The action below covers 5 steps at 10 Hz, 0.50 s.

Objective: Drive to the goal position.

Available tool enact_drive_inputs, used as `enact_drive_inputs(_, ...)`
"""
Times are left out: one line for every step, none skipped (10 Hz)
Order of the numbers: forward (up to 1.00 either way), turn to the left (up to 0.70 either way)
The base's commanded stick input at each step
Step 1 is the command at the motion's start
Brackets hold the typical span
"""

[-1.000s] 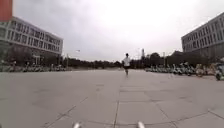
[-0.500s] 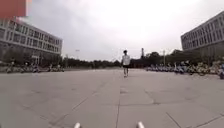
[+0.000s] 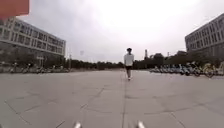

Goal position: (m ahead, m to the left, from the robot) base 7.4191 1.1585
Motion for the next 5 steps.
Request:
enact_drive_inputs(0.5,0.0)
enact_drive_inputs(0.5,0.0)
enact_drive_inputs(0.5,0.0)
enact_drive_inputs(0.5,0.0)
enact_drive_inputs(0.5,0.0)
